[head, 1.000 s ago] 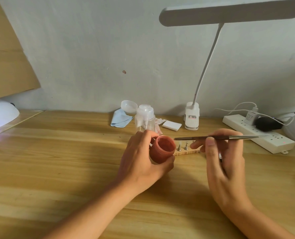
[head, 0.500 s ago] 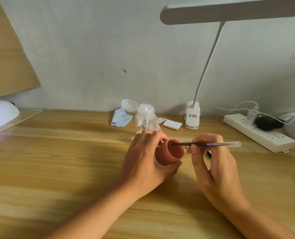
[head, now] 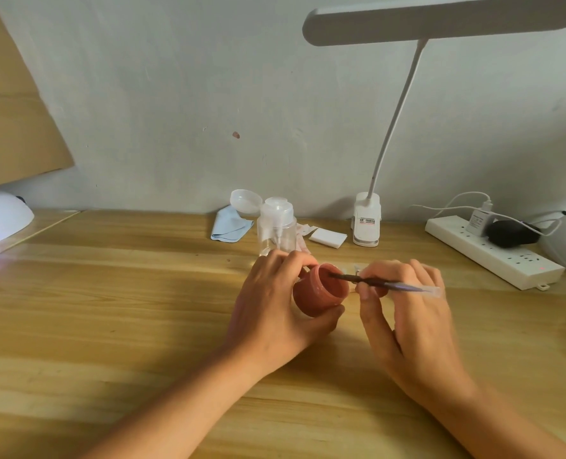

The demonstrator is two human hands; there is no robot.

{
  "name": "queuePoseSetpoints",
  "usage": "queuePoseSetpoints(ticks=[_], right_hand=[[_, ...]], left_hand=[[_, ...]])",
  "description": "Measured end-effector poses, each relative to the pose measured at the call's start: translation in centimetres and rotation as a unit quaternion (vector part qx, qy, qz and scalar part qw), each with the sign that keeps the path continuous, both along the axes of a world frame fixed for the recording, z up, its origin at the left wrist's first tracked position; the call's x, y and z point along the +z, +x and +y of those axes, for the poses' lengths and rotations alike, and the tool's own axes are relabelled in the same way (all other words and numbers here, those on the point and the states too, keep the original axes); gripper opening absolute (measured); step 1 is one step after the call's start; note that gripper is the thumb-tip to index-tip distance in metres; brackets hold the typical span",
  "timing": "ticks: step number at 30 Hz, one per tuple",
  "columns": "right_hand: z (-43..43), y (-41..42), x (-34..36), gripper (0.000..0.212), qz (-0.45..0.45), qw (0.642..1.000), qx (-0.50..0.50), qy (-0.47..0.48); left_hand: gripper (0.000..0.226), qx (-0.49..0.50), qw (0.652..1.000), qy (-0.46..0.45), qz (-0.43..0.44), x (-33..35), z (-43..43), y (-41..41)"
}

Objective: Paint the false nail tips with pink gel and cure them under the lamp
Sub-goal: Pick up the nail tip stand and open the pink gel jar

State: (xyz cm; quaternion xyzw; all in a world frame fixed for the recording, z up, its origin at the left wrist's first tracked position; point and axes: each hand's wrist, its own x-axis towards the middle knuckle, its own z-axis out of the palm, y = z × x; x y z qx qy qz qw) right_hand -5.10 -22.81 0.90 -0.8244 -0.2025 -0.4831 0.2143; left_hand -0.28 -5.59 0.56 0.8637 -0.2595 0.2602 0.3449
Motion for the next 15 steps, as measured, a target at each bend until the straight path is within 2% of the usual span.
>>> queuePoseSetpoints(ticks=[15], right_hand=[[0.09, 0.02, -0.27, 0.009, 0.026, 0.999, 0.009, -0.02]], left_hand=[[0.054, -0.022, 1.0, -0.018, -0.008, -0.26, 0.14, 0.25]])
